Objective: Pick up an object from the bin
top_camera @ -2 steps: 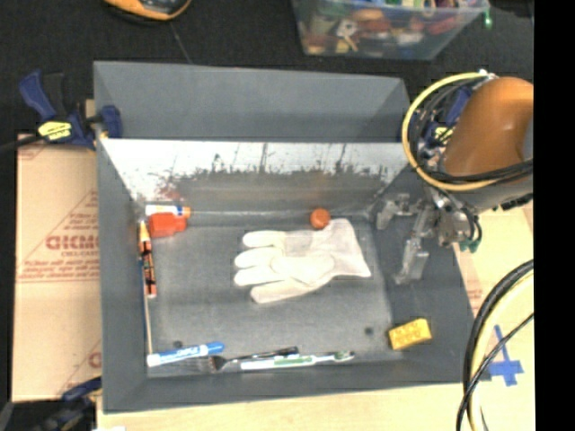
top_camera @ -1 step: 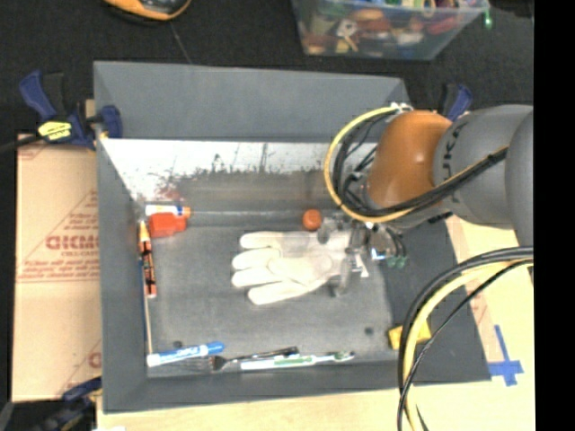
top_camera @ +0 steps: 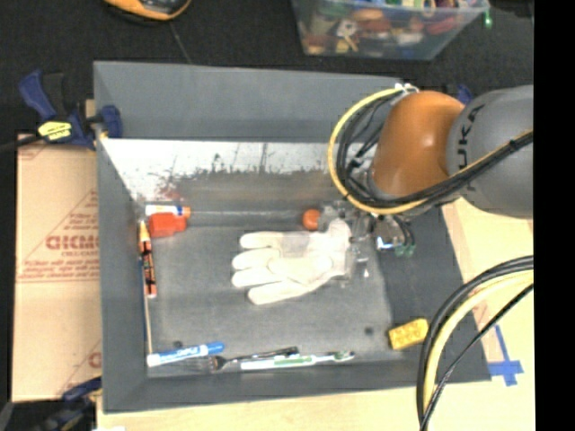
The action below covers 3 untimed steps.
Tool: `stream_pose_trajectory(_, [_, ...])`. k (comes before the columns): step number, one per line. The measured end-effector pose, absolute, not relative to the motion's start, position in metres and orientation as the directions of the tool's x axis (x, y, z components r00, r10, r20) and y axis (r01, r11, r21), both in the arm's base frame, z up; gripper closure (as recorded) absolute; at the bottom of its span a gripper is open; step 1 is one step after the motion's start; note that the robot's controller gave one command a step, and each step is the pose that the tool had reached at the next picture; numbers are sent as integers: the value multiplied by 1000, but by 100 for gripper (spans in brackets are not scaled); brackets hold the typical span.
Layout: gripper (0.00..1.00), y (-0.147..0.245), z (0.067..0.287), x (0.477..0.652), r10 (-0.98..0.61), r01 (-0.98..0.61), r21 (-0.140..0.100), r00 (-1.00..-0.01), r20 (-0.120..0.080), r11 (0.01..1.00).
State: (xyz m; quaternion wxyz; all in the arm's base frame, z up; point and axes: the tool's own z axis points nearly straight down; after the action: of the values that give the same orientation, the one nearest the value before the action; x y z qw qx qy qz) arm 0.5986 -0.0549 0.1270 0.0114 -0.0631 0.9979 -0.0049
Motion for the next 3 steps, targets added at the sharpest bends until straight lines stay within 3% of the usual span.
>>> stream_pose_trajectory(1, [0,-30,100,596,-88,-88,-3,-996,-4,996])
stream_pose_trajectory(2, [0,1,72,583,-104,-103,-11,-994,-24,995])
stream_pose_trajectory(3, [100,20,73,582,-68,-68,-6,-997,-24,998])
